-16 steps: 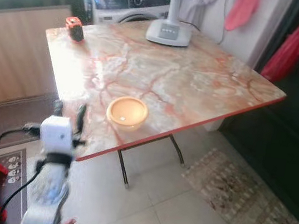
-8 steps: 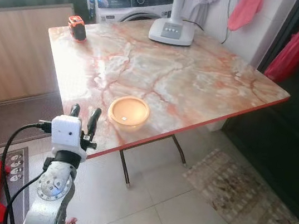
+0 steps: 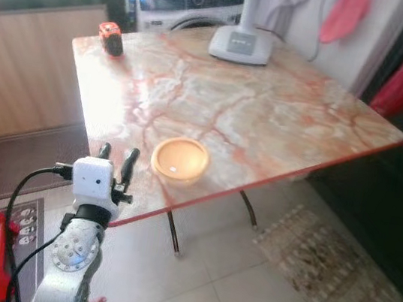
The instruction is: Restocking fridge
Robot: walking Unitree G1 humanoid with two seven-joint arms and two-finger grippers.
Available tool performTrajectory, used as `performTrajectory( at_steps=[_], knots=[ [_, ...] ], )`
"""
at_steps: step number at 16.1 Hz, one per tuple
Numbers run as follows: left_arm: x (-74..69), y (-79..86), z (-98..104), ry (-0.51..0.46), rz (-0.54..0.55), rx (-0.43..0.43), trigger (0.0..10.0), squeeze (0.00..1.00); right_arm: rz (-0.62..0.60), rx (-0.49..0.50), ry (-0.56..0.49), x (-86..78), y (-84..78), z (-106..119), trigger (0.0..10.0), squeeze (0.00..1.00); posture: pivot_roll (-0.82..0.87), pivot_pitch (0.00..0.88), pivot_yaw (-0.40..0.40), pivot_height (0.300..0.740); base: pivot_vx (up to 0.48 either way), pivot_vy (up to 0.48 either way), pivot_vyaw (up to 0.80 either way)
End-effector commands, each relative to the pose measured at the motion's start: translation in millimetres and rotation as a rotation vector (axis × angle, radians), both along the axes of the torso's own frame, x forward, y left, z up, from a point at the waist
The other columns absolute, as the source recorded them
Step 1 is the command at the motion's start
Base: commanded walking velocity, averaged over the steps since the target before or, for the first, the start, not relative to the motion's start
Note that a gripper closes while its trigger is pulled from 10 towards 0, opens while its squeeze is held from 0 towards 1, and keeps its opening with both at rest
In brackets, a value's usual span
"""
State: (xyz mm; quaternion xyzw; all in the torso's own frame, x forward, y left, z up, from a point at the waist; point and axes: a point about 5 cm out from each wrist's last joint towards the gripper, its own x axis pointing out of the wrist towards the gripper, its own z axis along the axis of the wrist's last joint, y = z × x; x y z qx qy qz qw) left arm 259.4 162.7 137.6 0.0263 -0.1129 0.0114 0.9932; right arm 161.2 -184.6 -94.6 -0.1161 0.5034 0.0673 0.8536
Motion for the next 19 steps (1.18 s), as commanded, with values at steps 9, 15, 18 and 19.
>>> performTrajectory(
  at_steps=[9, 15, 18, 19],
  knots=[
    [0.2, -6.1, 5, -0.013, -0.017, -0.007, 10.0, 0.0, 0.01, -0.013, 0.032, -10.1, -1.4, -4, 10.0, 0.0, -0.01, 0.0, 0.036, 0.74, 0.252, 0.0, 0.0],
    [-1.2, -4.6, 4, -0.012, -0.006, 0.001, 10.0, 0.0, 0.027, -0.017, 0.028, -8.8, -0.4, -4, 10.0, 0.0, -0.01, 0.006, 0.031, 0.74, 0.084, 0.0, 0.0],
    [-0.6, 6.8, -4, 0.06, 0.079, -0.385, 10.0, 0.0, 0.026, -0.018, 0.029, -8.8, -0.7, -3, 10.0, 0.0, -0.01, 0.014, 0.029, 0.74, 0.0, 0.0, 0.0],
    [-1.2, 8.2, -2, 0.048, 0.072, -0.369, 10.0, 0.0, 0.025, -0.018, 0.029, -8.7, -0.8, -3, 10.0, 0.0, 0.0, 0.015, 0.028, 0.74, 0.0, 0.0, 0.0]
  ],
)
